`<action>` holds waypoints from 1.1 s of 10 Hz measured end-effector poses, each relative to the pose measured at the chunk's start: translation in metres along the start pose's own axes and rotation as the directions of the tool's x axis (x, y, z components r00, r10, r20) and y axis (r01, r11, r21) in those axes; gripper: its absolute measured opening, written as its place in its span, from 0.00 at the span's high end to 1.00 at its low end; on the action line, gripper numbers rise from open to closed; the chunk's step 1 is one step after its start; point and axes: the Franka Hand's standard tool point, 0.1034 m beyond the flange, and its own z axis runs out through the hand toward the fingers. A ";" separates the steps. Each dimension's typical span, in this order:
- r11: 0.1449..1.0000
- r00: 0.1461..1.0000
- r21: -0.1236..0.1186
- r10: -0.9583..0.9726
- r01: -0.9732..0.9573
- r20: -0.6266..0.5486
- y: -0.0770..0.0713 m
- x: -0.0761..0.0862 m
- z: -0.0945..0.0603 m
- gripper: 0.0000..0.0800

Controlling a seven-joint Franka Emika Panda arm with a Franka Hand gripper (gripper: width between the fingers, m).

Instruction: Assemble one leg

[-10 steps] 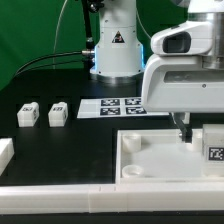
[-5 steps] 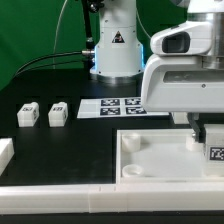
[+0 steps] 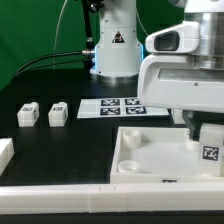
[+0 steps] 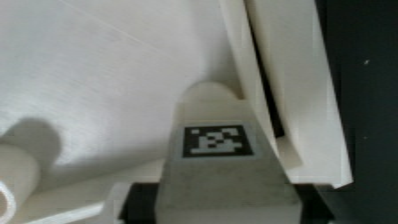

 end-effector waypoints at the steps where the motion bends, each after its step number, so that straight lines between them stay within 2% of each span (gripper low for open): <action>1: 0.995 0.995 -0.011 0.101 -0.101 -0.004 0.005 0.002 0.000 0.63; 5: 0.922 0.923 -0.050 0.382 -0.384 -0.037 0.029 0.008 0.000 0.62; 7: 0.929 0.930 -0.052 0.366 -0.368 -0.038 0.030 0.008 0.000 0.61; 8: 0.929 0.930 -0.052 0.366 -0.367 -0.037 0.030 0.008 0.000 0.39; 9: 0.929 0.930 -0.052 0.366 -0.367 -0.037 0.030 0.008 0.000 0.39; 10: 0.929 0.930 -0.052 0.366 -0.367 -0.037 0.030 0.008 0.001 0.23; 11: 0.929 0.930 -0.052 0.366 -0.367 -0.037 0.030 0.008 0.001 0.20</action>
Offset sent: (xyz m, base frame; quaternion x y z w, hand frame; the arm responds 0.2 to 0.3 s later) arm -0.0043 -0.0032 -0.0027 -0.0001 0.0098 0.2974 0.9547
